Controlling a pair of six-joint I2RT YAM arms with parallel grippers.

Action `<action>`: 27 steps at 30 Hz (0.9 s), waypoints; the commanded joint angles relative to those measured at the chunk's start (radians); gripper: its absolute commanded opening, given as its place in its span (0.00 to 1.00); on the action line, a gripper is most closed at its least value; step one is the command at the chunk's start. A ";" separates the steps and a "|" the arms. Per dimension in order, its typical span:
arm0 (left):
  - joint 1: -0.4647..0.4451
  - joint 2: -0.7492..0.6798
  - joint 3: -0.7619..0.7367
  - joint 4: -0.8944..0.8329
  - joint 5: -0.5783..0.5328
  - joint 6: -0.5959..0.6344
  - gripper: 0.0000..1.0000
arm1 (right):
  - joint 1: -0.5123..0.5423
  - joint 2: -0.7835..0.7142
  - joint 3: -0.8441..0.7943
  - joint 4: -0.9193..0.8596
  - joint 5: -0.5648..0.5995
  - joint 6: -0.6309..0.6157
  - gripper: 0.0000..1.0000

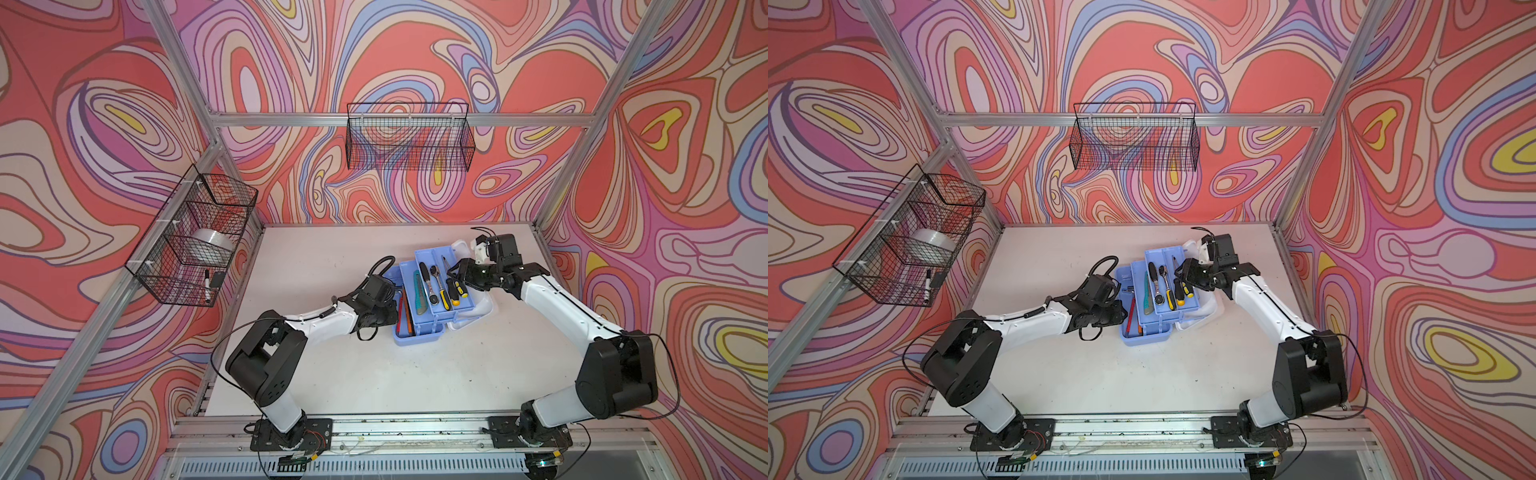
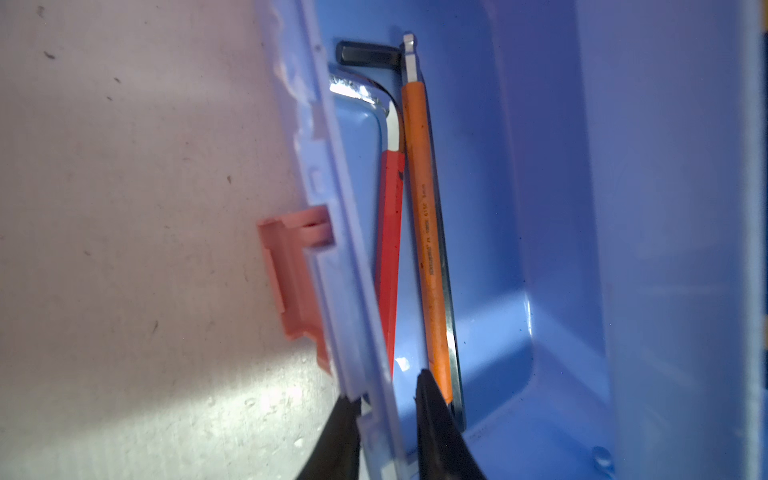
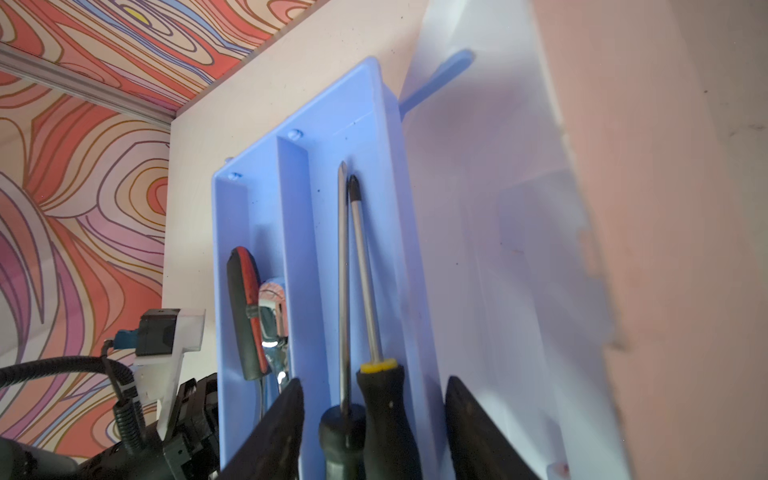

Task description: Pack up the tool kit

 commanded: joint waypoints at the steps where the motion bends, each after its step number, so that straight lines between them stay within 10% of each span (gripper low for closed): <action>1: -0.015 0.024 -0.001 0.058 0.063 -0.004 0.24 | 0.043 -0.009 0.046 0.002 0.051 0.033 0.55; 27: -0.016 -0.185 0.038 -0.086 0.021 0.000 0.42 | 0.159 0.085 0.150 -0.075 0.231 0.055 0.54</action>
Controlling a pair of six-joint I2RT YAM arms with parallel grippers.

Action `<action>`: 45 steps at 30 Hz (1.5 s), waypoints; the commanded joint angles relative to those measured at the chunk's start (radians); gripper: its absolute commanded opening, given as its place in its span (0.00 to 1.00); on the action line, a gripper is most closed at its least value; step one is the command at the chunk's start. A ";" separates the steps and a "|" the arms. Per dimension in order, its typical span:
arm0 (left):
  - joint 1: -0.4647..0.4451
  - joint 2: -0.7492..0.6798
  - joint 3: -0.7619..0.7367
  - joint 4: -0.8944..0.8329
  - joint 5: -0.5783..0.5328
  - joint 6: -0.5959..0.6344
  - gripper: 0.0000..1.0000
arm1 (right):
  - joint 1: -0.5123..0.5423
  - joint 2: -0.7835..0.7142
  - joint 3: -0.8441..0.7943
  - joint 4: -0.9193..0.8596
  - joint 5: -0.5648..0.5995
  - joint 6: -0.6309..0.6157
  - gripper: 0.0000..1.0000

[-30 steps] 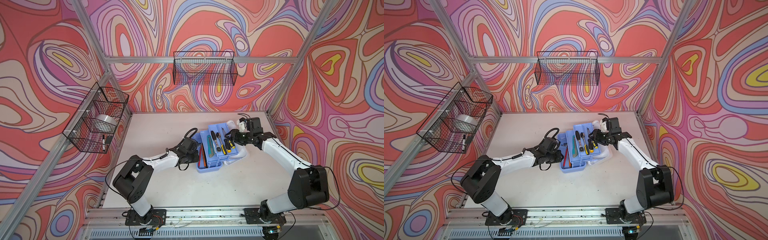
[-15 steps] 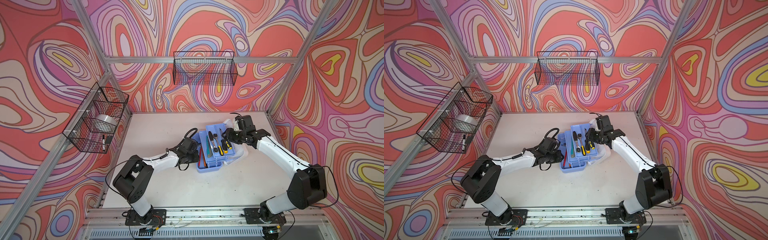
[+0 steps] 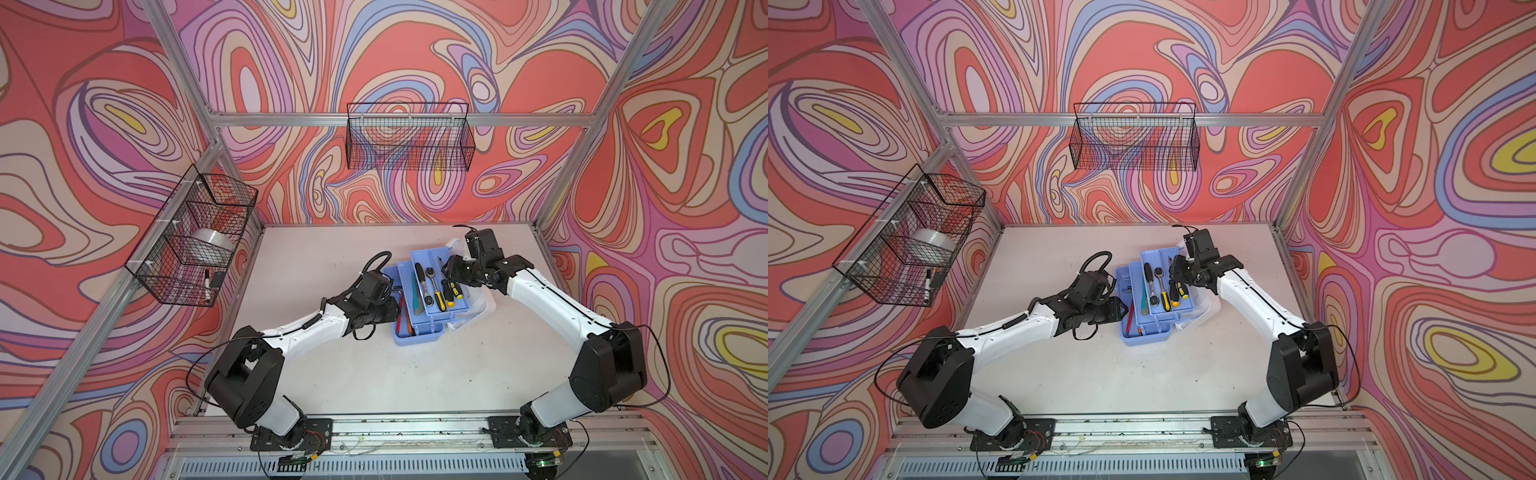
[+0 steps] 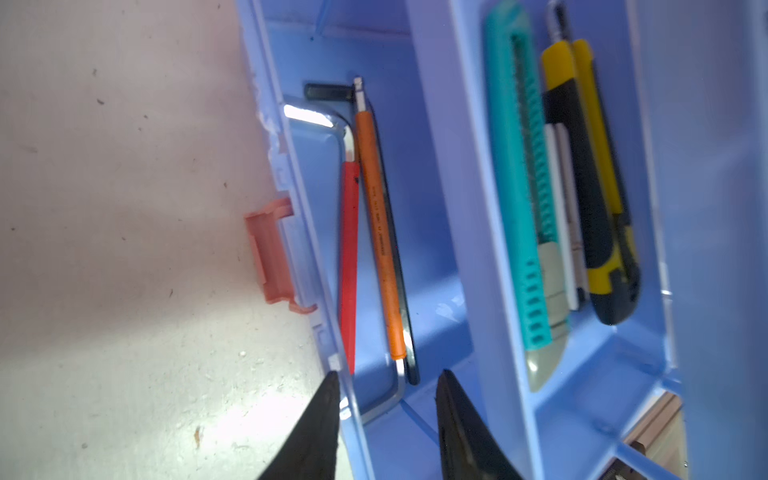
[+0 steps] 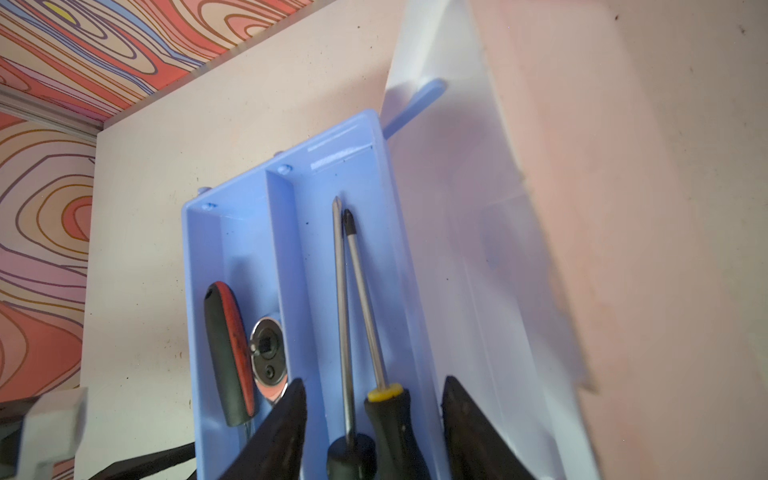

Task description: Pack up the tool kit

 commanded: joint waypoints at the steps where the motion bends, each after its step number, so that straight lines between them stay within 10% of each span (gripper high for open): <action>1: -0.007 -0.025 0.036 -0.017 0.022 0.007 0.43 | 0.029 0.027 0.029 0.014 -0.027 0.014 0.54; 45: -0.032 0.208 0.203 -0.149 0.017 0.010 0.20 | 0.047 0.051 0.146 -0.018 -0.003 -0.006 0.63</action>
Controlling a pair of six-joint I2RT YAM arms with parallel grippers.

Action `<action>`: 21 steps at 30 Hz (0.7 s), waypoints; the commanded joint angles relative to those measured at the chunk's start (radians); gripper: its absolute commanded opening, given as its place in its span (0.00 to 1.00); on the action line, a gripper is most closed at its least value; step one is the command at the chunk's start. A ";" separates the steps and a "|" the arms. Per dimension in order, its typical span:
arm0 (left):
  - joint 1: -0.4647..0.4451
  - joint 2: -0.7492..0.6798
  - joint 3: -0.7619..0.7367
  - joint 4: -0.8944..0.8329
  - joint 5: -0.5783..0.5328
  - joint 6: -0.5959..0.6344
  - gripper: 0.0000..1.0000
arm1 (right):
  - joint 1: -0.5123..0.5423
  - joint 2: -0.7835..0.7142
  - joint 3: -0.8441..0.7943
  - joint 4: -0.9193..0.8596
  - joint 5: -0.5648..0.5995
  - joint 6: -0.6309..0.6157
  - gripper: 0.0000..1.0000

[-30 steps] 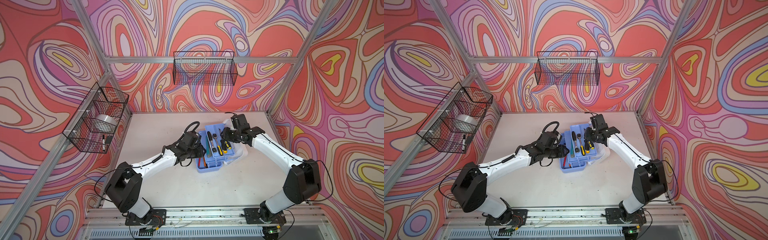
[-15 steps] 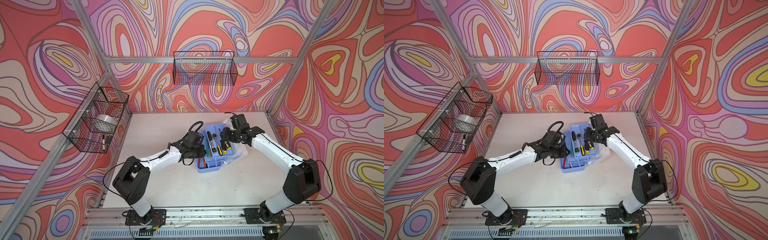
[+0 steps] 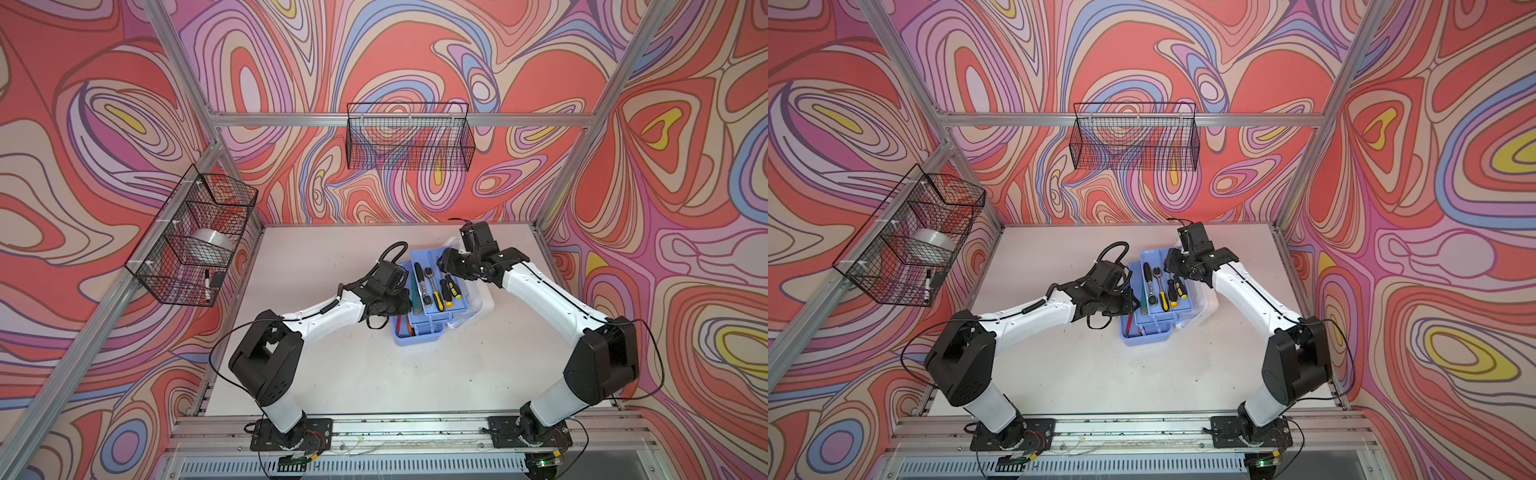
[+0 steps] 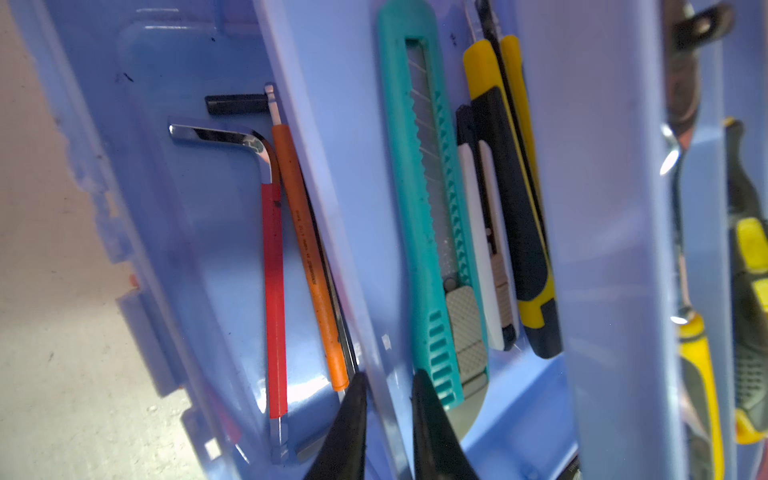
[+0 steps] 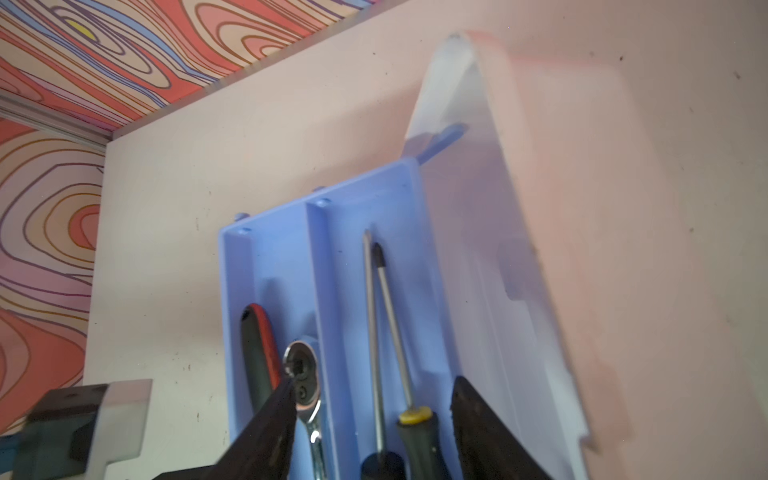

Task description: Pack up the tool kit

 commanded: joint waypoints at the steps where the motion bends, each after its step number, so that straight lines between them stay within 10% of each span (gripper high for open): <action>1: 0.002 0.037 0.002 -0.069 -0.028 0.000 0.20 | 0.018 0.006 0.038 0.017 -0.031 -0.005 0.64; 15: 0.002 0.052 0.015 -0.079 -0.028 0.003 0.20 | 0.005 -0.093 0.155 -0.128 0.116 -0.150 0.77; 21: 0.002 0.066 0.016 -0.082 -0.028 -0.001 0.20 | -0.175 -0.176 0.070 -0.106 0.052 -0.214 0.84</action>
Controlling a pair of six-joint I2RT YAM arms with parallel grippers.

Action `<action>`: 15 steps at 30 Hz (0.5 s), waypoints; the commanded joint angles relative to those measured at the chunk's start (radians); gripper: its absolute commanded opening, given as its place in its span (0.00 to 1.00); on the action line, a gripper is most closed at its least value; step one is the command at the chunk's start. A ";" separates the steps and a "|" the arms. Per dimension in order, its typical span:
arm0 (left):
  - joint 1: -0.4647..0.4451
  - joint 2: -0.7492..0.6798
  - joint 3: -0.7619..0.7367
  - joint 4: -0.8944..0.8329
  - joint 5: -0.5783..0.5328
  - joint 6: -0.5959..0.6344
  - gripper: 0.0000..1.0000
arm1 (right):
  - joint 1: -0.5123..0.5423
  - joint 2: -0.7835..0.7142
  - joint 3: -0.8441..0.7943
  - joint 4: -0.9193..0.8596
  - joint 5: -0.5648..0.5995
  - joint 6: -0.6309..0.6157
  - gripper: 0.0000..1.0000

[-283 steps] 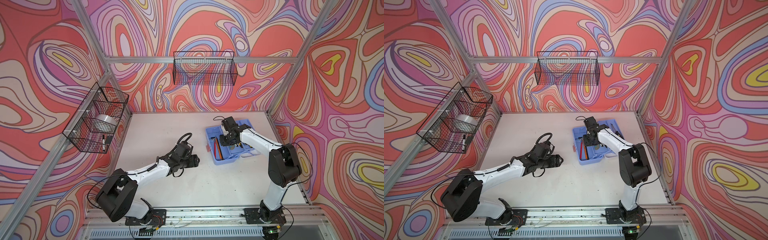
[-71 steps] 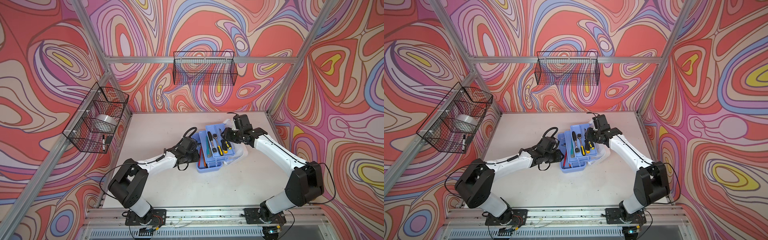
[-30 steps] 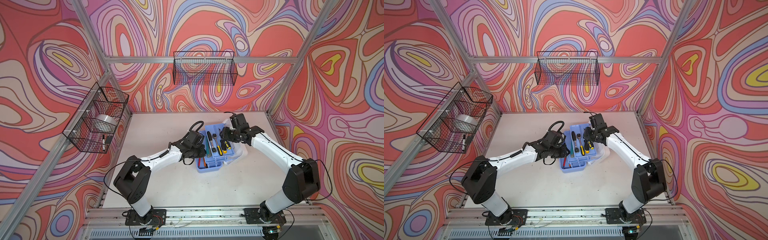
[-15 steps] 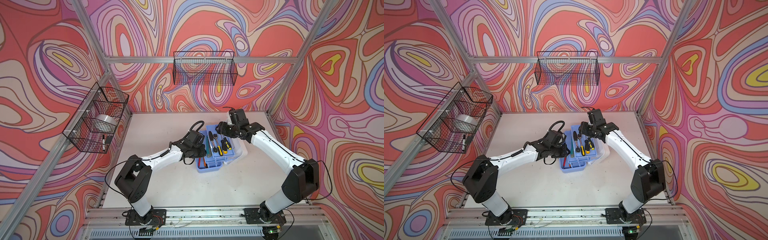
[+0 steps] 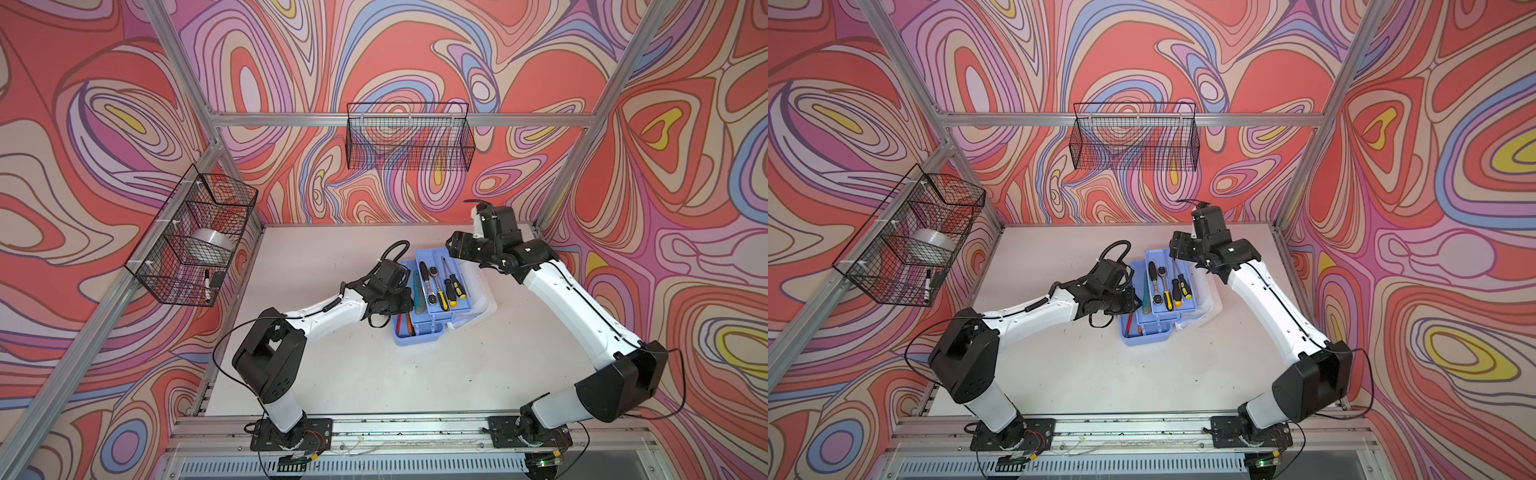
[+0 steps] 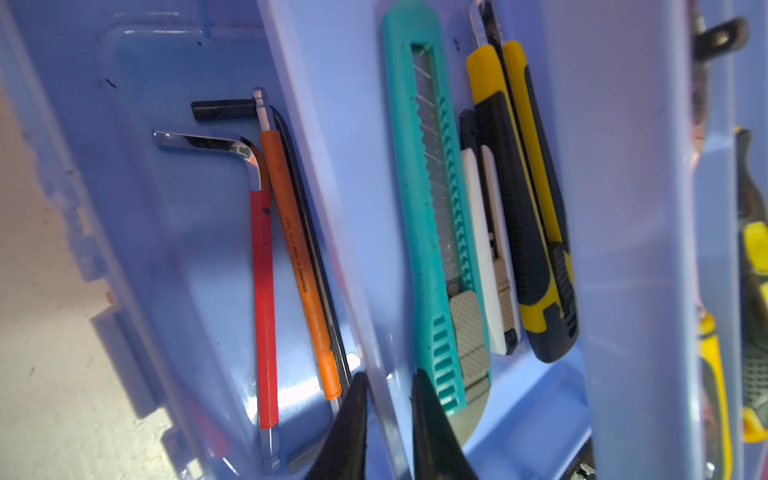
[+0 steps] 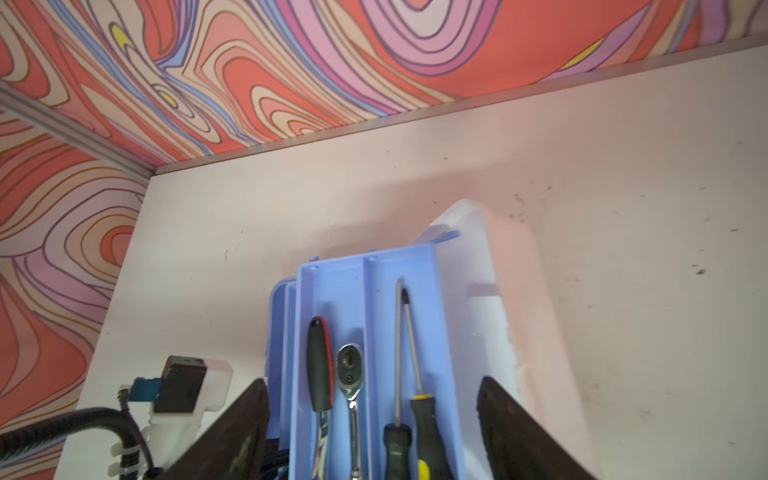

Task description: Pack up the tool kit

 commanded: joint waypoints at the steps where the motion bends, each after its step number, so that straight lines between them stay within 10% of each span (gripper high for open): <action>1: 0.003 0.043 -0.010 -0.080 -0.034 0.000 0.20 | -0.125 -0.058 -0.068 0.004 -0.021 -0.059 0.85; 15: 0.005 0.071 -0.012 -0.090 -0.053 -0.001 0.19 | -0.364 -0.049 -0.370 0.255 -0.260 -0.033 0.88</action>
